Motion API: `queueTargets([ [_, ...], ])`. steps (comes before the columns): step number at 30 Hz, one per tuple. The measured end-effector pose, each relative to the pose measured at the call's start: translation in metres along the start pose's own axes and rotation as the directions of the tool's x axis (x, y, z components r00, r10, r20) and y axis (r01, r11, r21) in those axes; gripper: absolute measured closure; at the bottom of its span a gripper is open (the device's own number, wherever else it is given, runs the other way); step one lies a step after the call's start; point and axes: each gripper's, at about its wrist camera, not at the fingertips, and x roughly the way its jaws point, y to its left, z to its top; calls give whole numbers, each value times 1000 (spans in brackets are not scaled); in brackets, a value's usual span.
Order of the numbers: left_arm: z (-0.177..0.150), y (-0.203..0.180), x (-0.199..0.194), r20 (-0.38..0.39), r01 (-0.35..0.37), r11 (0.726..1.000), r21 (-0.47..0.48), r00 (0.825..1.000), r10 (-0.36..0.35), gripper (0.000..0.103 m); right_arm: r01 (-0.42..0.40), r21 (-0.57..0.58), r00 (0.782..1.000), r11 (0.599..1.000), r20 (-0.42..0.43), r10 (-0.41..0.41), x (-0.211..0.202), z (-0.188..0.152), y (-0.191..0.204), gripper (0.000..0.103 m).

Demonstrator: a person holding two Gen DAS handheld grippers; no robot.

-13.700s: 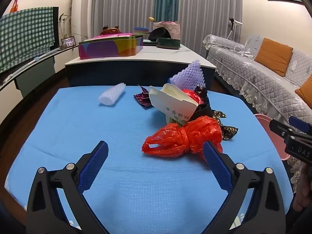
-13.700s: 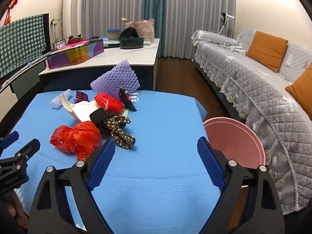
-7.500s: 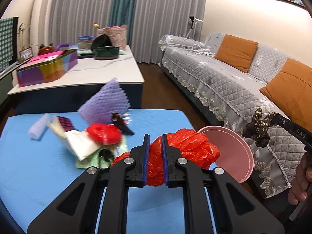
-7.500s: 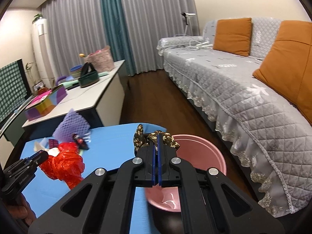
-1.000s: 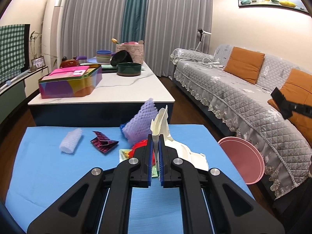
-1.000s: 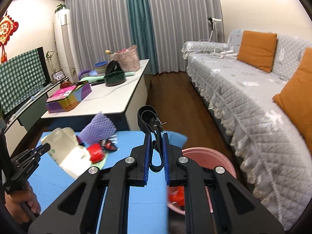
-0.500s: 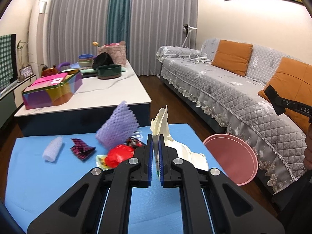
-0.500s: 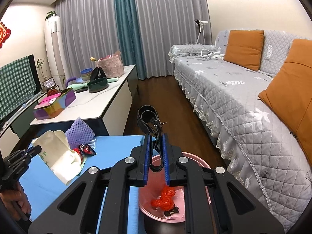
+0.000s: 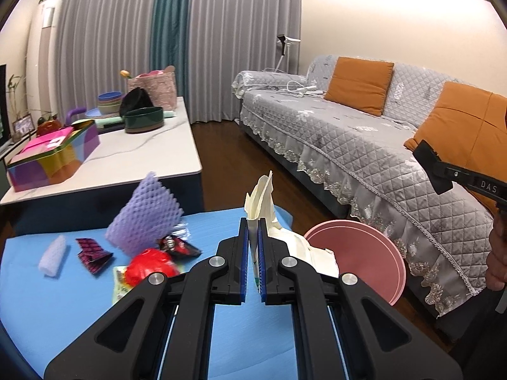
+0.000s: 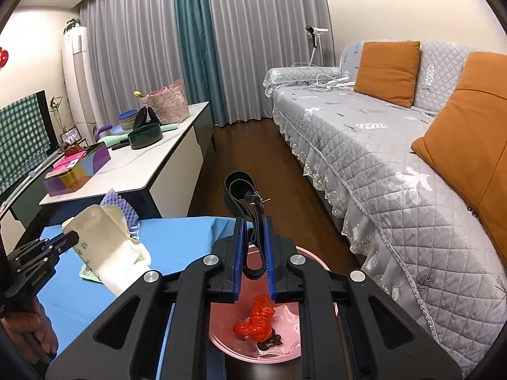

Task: Collect trash
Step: 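Carry the box and hair tie to the pink basin and release both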

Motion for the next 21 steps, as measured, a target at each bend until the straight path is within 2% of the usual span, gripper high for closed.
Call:
queueTargets([
  [21,6,-52,47,-38,94,994,47,995,-92,98,40,42,999,998,-37,-38,29,0,-22,90],
])
